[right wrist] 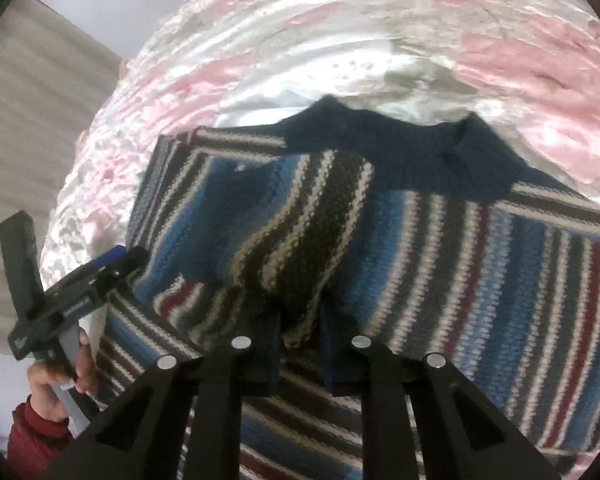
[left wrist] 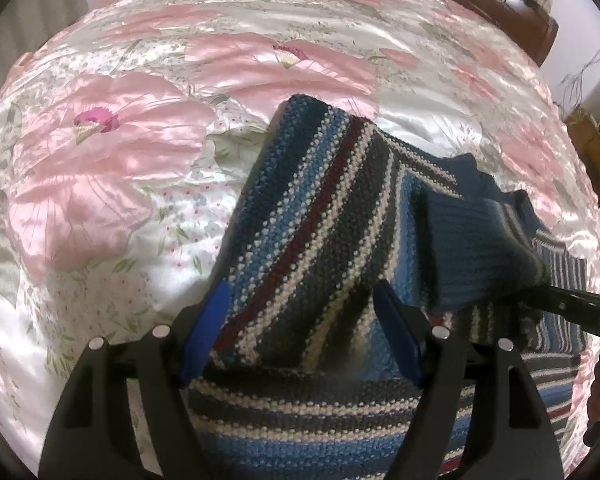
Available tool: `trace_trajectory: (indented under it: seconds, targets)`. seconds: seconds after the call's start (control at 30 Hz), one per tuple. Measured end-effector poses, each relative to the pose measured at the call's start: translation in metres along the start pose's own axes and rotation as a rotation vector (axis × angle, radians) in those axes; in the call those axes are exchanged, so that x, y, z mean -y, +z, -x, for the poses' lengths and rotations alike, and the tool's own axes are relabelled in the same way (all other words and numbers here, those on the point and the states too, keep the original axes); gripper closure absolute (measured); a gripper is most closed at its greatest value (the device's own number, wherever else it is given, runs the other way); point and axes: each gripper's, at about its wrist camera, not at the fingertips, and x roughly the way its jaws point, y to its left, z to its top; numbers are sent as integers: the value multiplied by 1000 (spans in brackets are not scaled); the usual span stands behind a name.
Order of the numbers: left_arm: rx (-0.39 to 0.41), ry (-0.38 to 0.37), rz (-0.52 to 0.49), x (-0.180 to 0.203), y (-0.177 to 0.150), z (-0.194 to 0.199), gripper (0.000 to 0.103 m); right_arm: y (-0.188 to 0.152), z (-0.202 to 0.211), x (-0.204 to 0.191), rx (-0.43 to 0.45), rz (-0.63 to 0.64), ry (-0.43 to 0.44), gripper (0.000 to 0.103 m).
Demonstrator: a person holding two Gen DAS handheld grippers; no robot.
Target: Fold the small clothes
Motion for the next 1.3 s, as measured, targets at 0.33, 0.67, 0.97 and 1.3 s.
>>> trace_trajectory:
  seconds: [0.33, 0.67, 0.97, 1.3]
  targets:
    - [-1, -7, -17, 2, 1, 18, 27, -2, 17, -2, 44, 66, -75, 61]
    - [8, 5, 22, -18, 21, 36, 27, 26, -20, -74, -66, 143, -20, 47]
    - [-23, -4, 108, -40, 14, 27, 26, 18, -70, -98, -119, 272, -258, 50]
    - [-6, -18, 85, -25, 10, 32, 25, 4, 33, -2, 7, 37, 34, 87]
